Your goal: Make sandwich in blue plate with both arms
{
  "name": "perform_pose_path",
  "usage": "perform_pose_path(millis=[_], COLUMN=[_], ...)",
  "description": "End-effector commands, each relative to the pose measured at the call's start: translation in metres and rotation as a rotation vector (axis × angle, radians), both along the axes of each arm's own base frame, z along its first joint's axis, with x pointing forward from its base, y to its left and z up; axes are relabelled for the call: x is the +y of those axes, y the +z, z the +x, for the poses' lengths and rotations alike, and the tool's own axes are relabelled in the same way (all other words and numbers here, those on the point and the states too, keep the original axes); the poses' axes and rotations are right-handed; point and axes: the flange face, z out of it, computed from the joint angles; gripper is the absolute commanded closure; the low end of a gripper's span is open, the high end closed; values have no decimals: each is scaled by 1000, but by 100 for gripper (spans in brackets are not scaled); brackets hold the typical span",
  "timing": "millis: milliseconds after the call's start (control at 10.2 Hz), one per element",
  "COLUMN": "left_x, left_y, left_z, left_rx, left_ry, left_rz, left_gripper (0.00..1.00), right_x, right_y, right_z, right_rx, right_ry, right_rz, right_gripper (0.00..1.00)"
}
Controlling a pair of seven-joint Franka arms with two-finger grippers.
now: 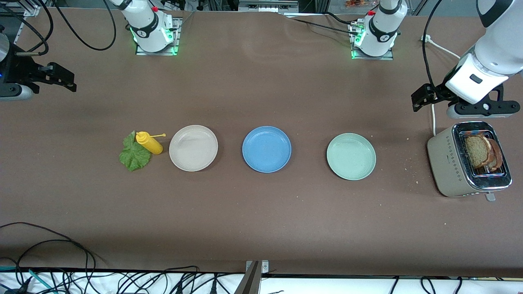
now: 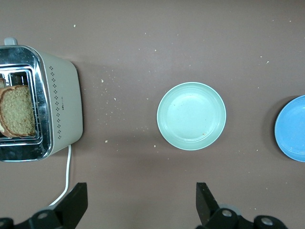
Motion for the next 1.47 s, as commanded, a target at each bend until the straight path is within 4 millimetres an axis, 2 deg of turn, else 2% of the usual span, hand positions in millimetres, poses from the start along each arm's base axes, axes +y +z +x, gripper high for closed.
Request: perform_pose_path(millis=[0, 1374], left_x=[-7, -6], left_y=[7, 5], left_z=[-3, -4], left_rx=[0, 14], left_ry=[-19, -17], left_rz=[24, 28], left_gripper=[0, 0], right_x=[-1, -2], right_y=[5, 5], right_z=[2, 3], right_rx=[3, -2], right_ry=[-12, -16], right_rz=[0, 8], right_gripper=[0, 0])
